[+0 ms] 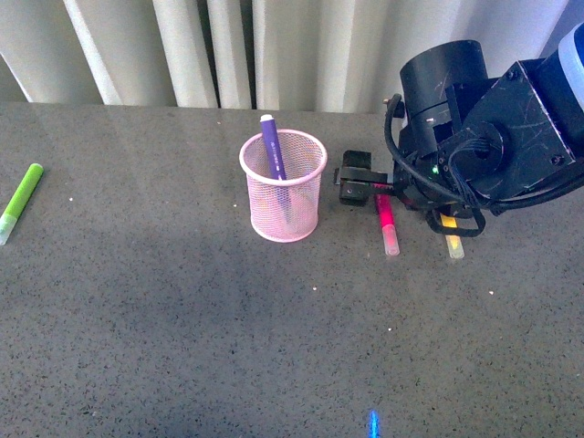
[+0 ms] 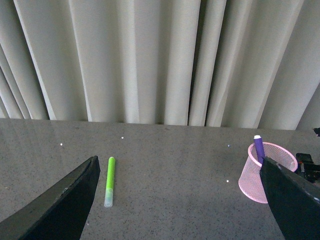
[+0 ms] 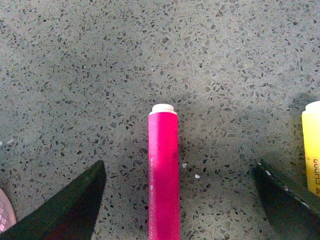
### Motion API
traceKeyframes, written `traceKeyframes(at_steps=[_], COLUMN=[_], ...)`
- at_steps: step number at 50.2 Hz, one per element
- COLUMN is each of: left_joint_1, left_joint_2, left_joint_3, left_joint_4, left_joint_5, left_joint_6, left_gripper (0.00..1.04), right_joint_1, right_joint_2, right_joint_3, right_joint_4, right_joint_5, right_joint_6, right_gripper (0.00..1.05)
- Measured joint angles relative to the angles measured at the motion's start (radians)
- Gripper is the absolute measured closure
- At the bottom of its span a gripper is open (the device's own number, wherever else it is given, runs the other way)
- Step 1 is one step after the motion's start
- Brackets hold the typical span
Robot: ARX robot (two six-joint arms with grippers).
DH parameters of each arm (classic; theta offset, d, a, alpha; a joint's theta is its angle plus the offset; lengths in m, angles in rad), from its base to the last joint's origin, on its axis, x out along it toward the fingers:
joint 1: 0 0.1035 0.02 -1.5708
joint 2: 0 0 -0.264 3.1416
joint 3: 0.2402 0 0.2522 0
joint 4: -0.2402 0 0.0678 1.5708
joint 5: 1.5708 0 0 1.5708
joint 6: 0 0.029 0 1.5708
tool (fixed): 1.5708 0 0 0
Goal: Insert purple and pink pens into pink cup
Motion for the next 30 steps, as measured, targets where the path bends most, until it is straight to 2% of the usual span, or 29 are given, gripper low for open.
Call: traceKeyframes(at_steps=[8,15,21,24,30], left_joint_1=[0.0,0.0,0.0,0.0,0.0], left_joint_2=[0.0,0.0,0.0,0.0,0.0], left_joint_3=[0.0,0.0,0.0,0.0,0.0], left_joint_4=[0.0,0.0,0.0,0.0,0.0], left_joint_5=[0.0,0.0,0.0,0.0,0.0], left_joint_6=[0.0,0.0,0.0,0.0,0.0], left_gripper=[0.07,0.07,0.07,0.07,0.07], right_joint_1=[-0.002,-0.002,-0.003,-0.005,-0.012], right_joint_2=[0.007,0.012,0.013,0.013,0.01], right_joint_3=[0.011,0.022,0.023,0.022,0.011], right_joint_4=[0.0,0.003,0.028,0.05,0.106], right_joint_5=[-0.019,-0.035,-0.047,-0.05,-0.04], right_joint_6=[0.0,0.0,-0.004,-0.011,-0.03], right_gripper=[0.47,0.68,0.9,0.94,0.95])
